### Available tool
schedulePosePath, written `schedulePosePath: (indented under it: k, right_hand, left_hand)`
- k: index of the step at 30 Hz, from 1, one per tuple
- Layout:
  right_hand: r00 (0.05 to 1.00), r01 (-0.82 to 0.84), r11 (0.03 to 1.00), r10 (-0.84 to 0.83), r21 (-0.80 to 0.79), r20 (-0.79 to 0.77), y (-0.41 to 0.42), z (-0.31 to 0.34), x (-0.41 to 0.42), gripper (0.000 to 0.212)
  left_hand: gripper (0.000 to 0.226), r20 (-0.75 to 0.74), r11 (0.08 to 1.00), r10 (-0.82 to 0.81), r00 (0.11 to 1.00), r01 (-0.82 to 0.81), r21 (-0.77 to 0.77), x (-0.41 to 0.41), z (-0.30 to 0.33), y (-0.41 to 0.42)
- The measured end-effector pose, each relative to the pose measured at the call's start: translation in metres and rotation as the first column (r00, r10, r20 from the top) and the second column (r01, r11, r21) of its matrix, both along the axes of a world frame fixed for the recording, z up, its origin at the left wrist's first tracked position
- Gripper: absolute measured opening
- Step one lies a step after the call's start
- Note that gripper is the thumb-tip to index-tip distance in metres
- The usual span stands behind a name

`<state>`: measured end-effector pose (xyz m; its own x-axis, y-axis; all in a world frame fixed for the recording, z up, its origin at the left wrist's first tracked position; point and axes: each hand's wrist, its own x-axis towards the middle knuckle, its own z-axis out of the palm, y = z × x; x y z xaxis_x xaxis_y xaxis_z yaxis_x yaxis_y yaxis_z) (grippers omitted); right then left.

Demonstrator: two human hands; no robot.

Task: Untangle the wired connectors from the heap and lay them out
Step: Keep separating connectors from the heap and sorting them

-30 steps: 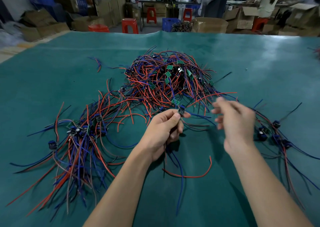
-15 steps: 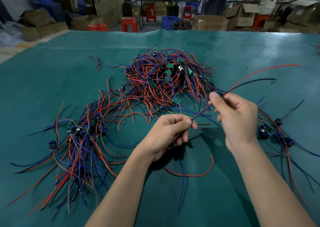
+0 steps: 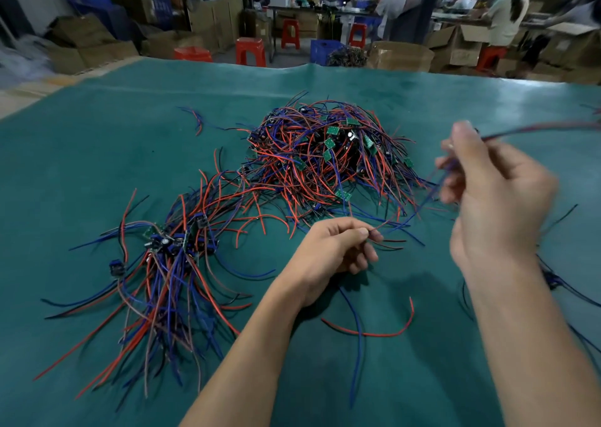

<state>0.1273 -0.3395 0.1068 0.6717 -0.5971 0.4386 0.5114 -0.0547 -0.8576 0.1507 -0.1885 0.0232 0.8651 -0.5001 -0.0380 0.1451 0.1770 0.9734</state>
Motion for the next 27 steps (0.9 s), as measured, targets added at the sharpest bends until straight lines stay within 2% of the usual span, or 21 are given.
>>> schedulePosePath:
  k: [4, 6, 7, 10, 12, 14, 17, 19, 20, 22, 25, 27]
  right_hand:
    - [0.97, -0.24, 0.942, 0.225, -0.233, -0.09, 0.072, 0.037, 0.013, 0.032]
    - [0.928, -0.368, 0.882, 0.327, -0.296, -0.18, 0.113, 0.047, 0.023, 0.036]
    - [0.89, -0.446, 0.843, 0.383, -0.301, -0.246, 0.133, 0.05, 0.028, 0.04]
    - [0.723, -0.668, 0.654, 0.457, -0.354, -0.518, 0.173, 0.05, 0.044, 0.056]
    - [0.67, -0.729, 0.48, 0.354, -0.487, -0.653, 0.178, 0.041, 0.056, 0.064]
    - [0.725, -0.673, 0.393, 0.184, -0.627, -0.664, 0.165, 0.03, 0.07, 0.055]
    - [0.77, -0.565, 0.407, -0.052, -0.718, -0.636, 0.12, 0.009, 0.091, 0.027]
    - [0.746, -0.506, 0.432, -0.216, -0.746, -0.63, 0.085, -0.007, 0.099, 0.011]
    - [0.725, -0.489, 0.439, -0.276, -0.754, -0.631, 0.068, -0.016, 0.101, 0.009]
    - [0.698, -0.498, 0.423, -0.323, -0.757, -0.639, 0.043, -0.032, 0.1, 0.019]
    - [0.731, -0.494, 0.391, -0.297, -0.777, -0.614, 0.024, -0.049, 0.1, 0.026]
    - [0.743, -0.482, 0.412, -0.275, -0.773, -0.61, 0.019, -0.05, 0.101, 0.024]
  left_hand:
    - [0.033, -0.069, 0.999, 0.038, 0.997, -0.04, -0.028, -0.002, 0.005, -0.002]
    - [0.012, -0.065, 0.997, 0.05, 0.997, -0.054, -0.056, -0.006, 0.008, -0.001]
    - [0.01, -0.035, 0.997, 0.048, 0.998, -0.05, -0.066, -0.007, 0.007, 0.001]
    - [0.029, -0.005, 0.996, 0.055, 0.998, -0.056, -0.063, -0.011, 0.009, 0.007]
    - [0.033, -0.006, 0.995, 0.077, 0.997, -0.077, -0.067, -0.011, 0.011, 0.007]
    - [0.015, -0.03, 0.992, 0.112, 0.993, -0.114, -0.054, -0.011, 0.013, 0.004]
    - [0.027, -0.092, 0.994, 0.109, 0.99, -0.109, 0.005, -0.003, 0.007, 0.001]
    - [0.026, -0.117, 0.995, 0.096, 0.988, -0.096, 0.004, -0.001, 0.006, 0.001]
    - [0.025, -0.141, 0.995, 0.094, 0.986, -0.097, -0.013, 0.0, 0.006, 0.001]
    - [0.023, -0.16, 0.993, 0.108, 0.981, -0.116, -0.039, 0.001, 0.007, 0.002]
    - [0.023, -0.175, 0.989, 0.119, 0.977, -0.132, -0.063, 0.001, 0.008, 0.0]
    - [0.022, -0.178, 0.99, 0.112, 0.978, -0.126, -0.066, 0.001, 0.008, 0.0]
